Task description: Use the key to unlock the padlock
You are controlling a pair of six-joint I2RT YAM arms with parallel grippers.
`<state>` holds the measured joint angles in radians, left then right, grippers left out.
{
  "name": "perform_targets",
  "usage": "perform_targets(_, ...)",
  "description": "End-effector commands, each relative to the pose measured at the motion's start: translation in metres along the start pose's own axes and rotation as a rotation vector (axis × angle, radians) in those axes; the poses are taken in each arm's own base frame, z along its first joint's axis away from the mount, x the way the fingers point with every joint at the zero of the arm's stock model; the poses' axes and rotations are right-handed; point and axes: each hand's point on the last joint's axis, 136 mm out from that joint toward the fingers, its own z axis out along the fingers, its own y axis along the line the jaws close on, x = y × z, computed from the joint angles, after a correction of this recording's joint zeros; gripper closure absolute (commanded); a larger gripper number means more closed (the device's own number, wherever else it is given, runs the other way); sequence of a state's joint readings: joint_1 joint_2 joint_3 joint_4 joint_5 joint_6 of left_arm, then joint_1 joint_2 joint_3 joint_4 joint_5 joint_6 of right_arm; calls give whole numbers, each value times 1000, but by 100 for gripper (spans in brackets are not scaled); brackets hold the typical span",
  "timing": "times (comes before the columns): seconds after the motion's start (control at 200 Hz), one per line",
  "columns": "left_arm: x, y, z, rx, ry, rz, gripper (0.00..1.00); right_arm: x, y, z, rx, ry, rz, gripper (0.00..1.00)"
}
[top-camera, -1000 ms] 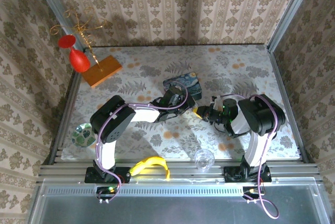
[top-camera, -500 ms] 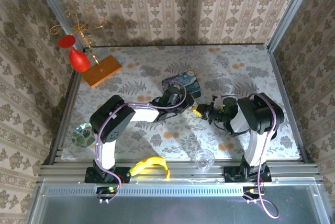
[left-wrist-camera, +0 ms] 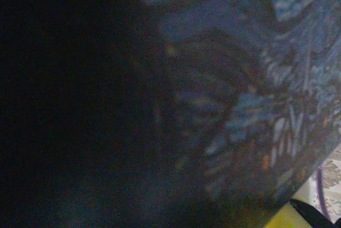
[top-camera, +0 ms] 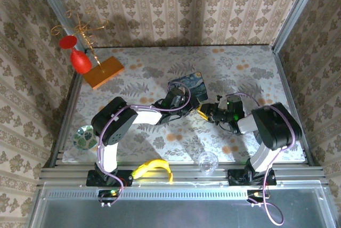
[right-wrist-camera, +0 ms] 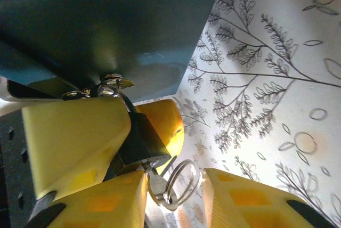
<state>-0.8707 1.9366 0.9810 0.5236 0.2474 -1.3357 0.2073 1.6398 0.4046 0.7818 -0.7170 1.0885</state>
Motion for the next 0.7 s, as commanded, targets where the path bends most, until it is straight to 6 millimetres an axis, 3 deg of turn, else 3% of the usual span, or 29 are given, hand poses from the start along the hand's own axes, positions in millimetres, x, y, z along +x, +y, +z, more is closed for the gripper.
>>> perform_targets(0.0,28,9,0,-20,114,-45,100,-5,-18,-15,185,-41,-105,65)
perform_targets(0.1,27,12,0,-26,113,-48,100,-5,-16,-30,245,-68,-171,64)
perform_targets(0.28,28,10,0,-22,116,-44,100,-5,12,-46,202,-105,-284,61)
perform_targets(0.41,28,7,-1,-16,119,-39,100,-5,22,-44,157,-101,-314,63)
perform_targets(0.69,30,3,-2,-5,126,-34,100,-3,19,-26,117,-59,-319,67)
